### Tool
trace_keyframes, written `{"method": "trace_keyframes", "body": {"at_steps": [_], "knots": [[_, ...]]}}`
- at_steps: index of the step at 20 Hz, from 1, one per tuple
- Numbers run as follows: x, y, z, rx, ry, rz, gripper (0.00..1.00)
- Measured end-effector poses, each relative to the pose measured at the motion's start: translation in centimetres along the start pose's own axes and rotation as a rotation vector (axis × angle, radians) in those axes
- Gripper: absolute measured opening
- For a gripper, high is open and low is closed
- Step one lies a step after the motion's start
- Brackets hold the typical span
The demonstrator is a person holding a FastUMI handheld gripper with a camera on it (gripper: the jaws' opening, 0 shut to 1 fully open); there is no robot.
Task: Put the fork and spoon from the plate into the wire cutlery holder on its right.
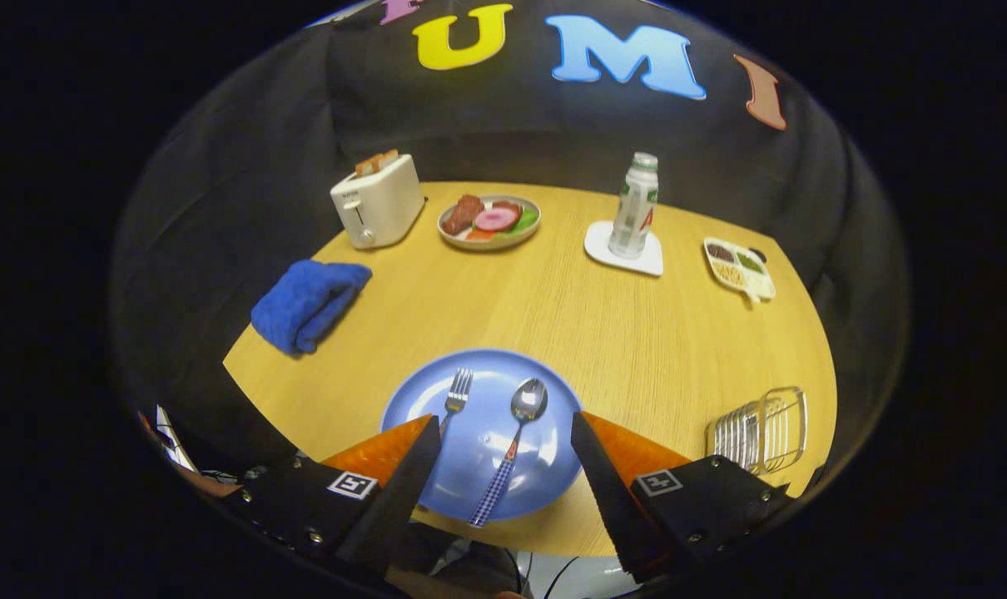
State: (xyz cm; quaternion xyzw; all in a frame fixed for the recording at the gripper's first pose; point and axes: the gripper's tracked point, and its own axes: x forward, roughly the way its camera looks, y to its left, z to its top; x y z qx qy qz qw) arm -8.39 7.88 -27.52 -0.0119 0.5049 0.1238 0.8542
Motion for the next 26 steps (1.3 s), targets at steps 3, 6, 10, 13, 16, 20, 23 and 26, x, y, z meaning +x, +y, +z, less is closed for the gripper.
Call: {"method": "trace_keyframes", "body": {"at_steps": [3,6,10,13,16,20,23,26], "knots": [[0.6,0.0,-2.0,-0.001,0.086,-0.020,0.97],[1.2,0.6,-2.8,-0.021,0.133,-0.015,0.97],[2.4,0.8,-4.3,-0.065,0.209,-0.038,0.96],[3.4,1.2,-6.8,-0.068,0.328,-0.038,0.78],[4.1,1.5,-7.4,-0.038,0.375,-0.045,0.64],[4.3,0.8,-7.3,-0.052,0.410,-0.092,0.61],[5.1,1.5,-8.8,-0.044,0.500,-0.083,0.40],[5.1,2.2,-7.9,0.024,0.553,-0.025,0.14]]}}
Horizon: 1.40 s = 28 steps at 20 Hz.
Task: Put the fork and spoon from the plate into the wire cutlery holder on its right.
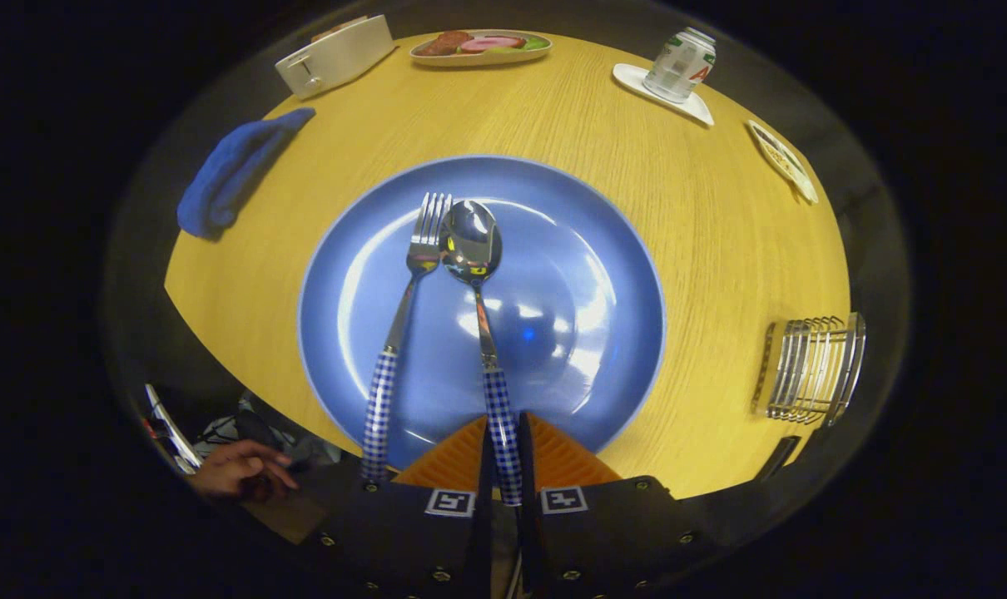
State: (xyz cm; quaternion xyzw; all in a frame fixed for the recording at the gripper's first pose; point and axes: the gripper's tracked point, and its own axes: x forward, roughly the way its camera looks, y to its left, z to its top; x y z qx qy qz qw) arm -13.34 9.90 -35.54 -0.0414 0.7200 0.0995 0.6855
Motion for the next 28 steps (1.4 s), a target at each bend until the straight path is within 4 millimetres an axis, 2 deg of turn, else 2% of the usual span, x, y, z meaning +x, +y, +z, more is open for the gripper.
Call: {"method": "trace_keyframes", "body": {"at_steps": [1,2,5,7,11,13,15,17,20,24,28], "knots": [[0.0,0.3,0.4,0.022,-0.006,0.025,0.14],[-0.2,0.1,0.6,0.011,-0.004,0.034,0.03],[-1.8,-0.9,1.1,-0.055,-0.006,0.058,0.03],[-3.8,-1.8,1.0,-0.121,0.017,0.077,0.03],[-9.5,-5.7,0.7,-0.255,0.017,0.045,0.03],[-11.9,-8.7,-0.2,-0.310,0.039,-0.011,0.02],[-13.9,-13.0,-1.0,-0.356,0.073,-0.132,0.03],[-15.3,-16.1,-1.6,-0.322,0.108,-0.199,0.03],[-16.7,-18.9,-3.5,-0.265,0.162,-0.210,0.03],[-19.1,-23.4,-6.7,-0.284,0.282,-0.263,0.03],[-19.4,-28.0,-7.2,-0.274,0.353,-0.376,0.03]]}}
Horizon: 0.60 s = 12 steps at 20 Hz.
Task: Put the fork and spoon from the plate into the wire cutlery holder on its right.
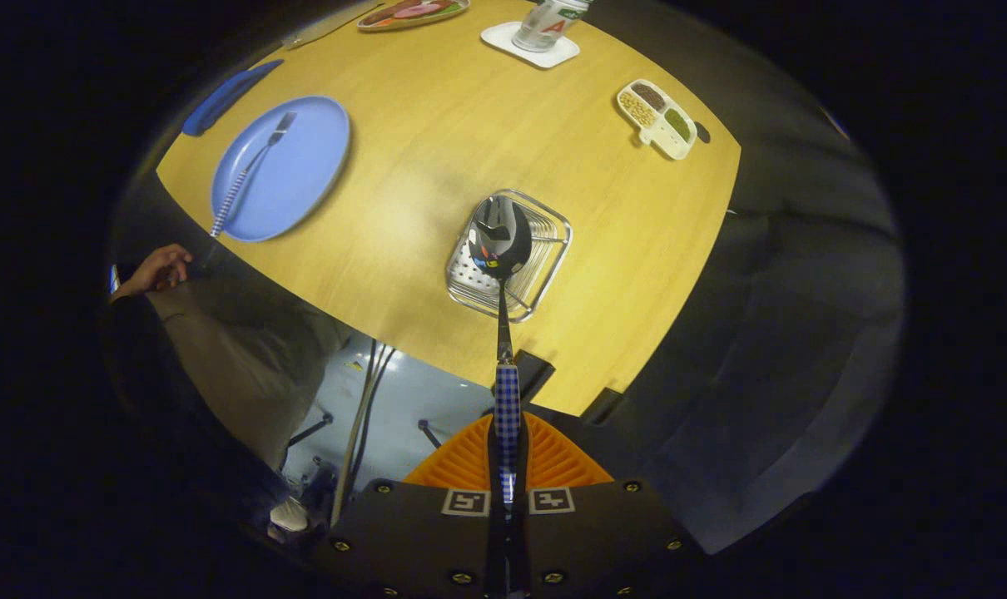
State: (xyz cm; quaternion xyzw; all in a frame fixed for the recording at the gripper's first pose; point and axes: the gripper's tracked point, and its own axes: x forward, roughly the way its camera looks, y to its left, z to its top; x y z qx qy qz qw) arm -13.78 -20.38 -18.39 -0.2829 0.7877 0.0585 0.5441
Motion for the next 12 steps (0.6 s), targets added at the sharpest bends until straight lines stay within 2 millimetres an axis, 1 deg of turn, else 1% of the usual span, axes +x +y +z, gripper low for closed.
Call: {"method": "trace_keyframes", "body": {"at_steps": [2,5,8,11,12], "knots": [[0.9,-1.0,0.1,-0.015,0.026,-0.016,0.03],[1.7,-1.3,-0.1,-0.057,0.074,-0.003,0.03],[2.3,-1.7,0.5,-0.093,0.104,-0.014,0.03],[2.8,-1.8,0.8,-0.131,0.158,-0.014,0.03],[2.8,-1.8,1.2,-0.140,0.162,-0.015,0.03]]}}
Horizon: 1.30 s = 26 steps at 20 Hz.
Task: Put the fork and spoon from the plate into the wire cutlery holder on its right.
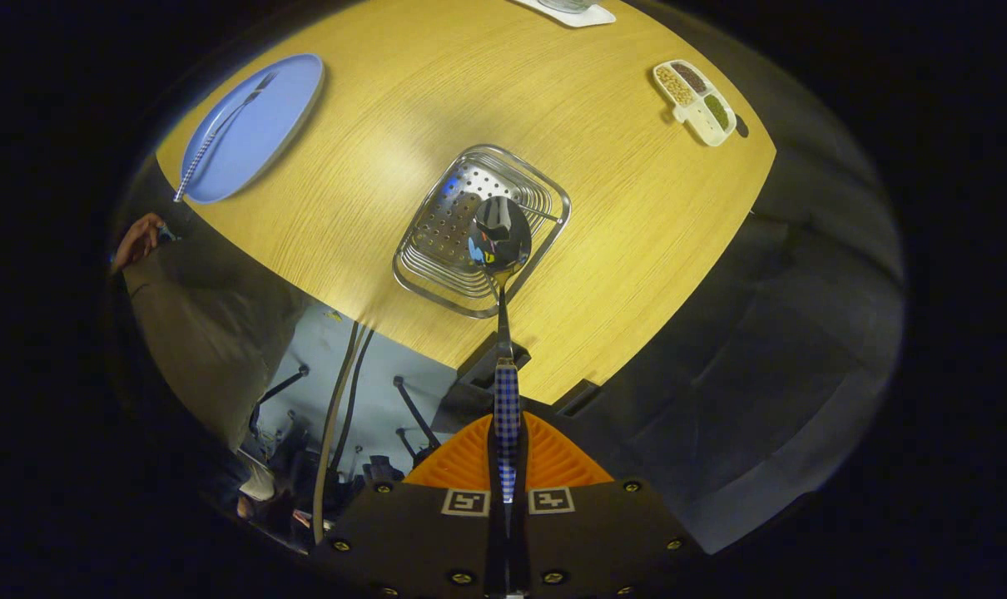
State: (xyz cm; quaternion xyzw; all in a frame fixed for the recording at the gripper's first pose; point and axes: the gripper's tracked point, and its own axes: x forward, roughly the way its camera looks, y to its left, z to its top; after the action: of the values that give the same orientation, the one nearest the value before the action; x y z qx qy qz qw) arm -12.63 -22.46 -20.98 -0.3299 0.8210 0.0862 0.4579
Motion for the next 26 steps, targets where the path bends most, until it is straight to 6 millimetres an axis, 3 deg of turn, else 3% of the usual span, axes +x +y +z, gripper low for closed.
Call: {"method": "trace_keyframes", "body": {"at_steps": [12,16,17,18,20,23,24,25,26], "knots": [[2.2,0.0,3.7,-0.038,0.092,0.072,0.06],[2.5,-0.7,4.8,-0.040,0.091,0.045,0.13],[2.3,-1.2,4.9,-0.052,0.086,0.022,0.17],[2.0,-1.4,5.0,-0.063,0.085,0.013,0.32],[1.3,-1.2,4.9,-0.072,0.075,0.008,0.34],[0.6,-1.4,4.7,-0.059,0.022,0.000,0.47],[-0.1,-1.4,4.8,-0.050,-0.005,-0.002,0.71],[-0.9,-1.4,4.9,-0.035,-0.029,-0.004,0.88],[-0.5,-1.4,4.6,-0.015,-0.049,0.002,0.98]]}}
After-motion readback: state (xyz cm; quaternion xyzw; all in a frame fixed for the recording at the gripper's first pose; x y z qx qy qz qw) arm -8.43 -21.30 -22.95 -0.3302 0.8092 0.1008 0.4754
